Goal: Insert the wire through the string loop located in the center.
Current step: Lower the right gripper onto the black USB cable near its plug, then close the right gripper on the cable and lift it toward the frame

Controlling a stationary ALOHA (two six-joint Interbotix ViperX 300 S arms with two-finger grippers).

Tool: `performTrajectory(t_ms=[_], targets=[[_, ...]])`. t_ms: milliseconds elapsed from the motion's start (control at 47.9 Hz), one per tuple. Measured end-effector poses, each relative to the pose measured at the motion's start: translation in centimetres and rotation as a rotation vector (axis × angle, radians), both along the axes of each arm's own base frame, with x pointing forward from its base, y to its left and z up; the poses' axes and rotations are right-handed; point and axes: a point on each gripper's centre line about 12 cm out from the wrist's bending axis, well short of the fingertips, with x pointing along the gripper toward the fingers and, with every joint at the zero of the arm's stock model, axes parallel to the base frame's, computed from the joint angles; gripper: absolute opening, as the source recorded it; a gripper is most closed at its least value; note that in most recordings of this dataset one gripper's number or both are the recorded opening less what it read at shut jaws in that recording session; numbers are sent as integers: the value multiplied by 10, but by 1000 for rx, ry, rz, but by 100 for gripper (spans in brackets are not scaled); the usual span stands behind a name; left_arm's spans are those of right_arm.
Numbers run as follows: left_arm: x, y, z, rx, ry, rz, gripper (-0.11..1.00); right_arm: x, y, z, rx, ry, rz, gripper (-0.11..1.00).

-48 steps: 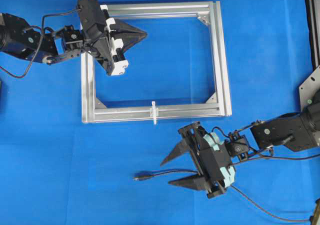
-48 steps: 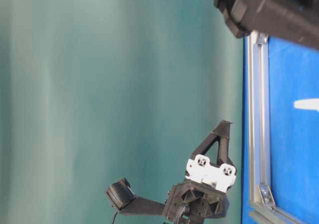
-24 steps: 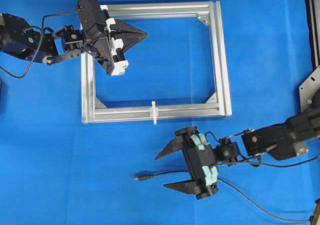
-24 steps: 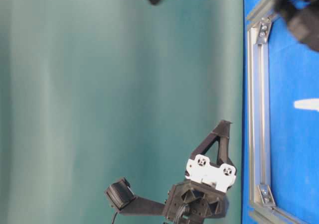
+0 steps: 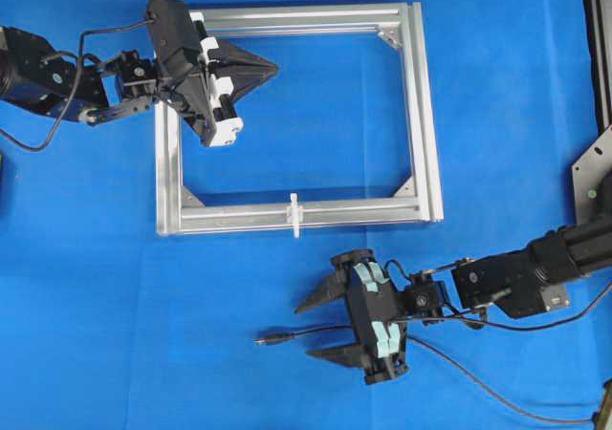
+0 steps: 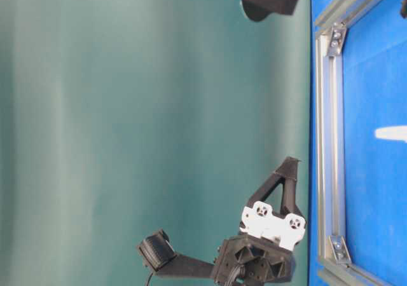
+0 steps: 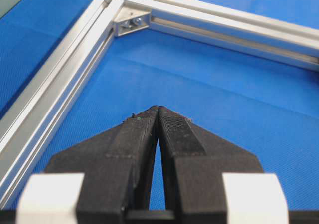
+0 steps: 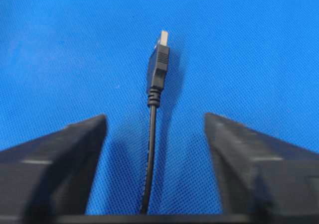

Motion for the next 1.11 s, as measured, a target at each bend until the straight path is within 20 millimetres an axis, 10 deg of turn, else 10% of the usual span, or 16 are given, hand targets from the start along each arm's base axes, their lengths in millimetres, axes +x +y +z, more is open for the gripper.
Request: performTrajectory(t_ms=[230, 689, 1106], targets=[[-1, -1, -2, -1, 6, -3, 0, -1, 1, -1, -10, 5, 8, -2], [-1, -1, -1, -1, 4, -2, 0, -3, 0, 3, -19, 10, 15, -2], [-1, -1, -1, -1, 4, -2, 0, -9, -1, 65, -24, -24, 46, -2]])
